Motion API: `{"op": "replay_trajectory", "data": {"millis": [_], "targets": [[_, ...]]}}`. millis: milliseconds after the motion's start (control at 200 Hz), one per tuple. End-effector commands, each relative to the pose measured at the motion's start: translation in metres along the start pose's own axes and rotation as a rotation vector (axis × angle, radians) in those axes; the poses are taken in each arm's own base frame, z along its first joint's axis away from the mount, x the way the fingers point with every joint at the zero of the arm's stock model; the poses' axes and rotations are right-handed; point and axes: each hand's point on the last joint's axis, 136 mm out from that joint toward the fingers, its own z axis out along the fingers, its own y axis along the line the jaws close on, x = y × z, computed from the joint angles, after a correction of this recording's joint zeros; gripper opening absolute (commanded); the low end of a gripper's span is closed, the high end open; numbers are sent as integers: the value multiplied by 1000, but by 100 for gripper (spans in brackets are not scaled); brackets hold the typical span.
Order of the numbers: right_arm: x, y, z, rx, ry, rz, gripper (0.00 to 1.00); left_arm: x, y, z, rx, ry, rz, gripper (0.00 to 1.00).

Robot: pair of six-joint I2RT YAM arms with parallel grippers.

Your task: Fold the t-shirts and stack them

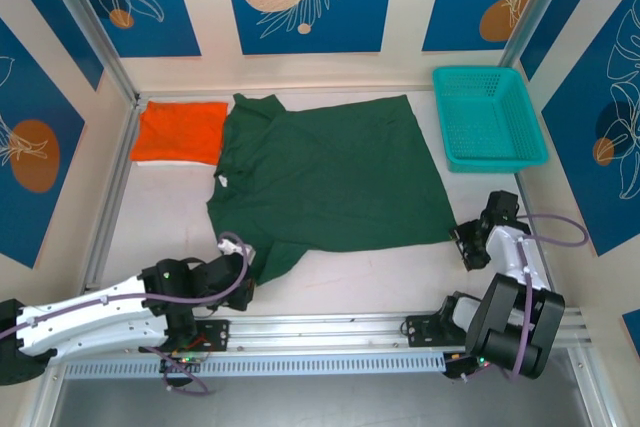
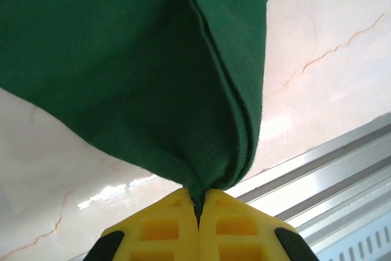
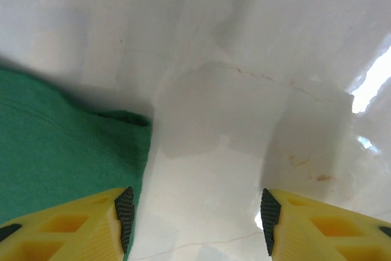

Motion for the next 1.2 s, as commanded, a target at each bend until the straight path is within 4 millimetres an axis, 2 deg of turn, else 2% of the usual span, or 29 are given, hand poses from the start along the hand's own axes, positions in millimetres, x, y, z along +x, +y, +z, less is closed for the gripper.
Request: {"op": "replay_trajectory", "data": {"millis": [0,225,495,765,980,1195], "targets": [[-11,21,-6,-76,-19,-36,57,14,2,-1,16,51,-11,0],[-19,35,-8,-128,-43,-47,55,16,-1,-3,46,57,16,0],[-14,24,15,-35,50,-25,48,23,0,5,36,99,38,0],[-19,30,14,-51,36,-36,40,16,7,1,29,35,11,0],[-19,27,17,-35,40,-35,18,12,12,-2,27,-6,-10,0],[-19,24,13,-27,28,-46,5,8,14,-4,21,-37,-20,0]]}}
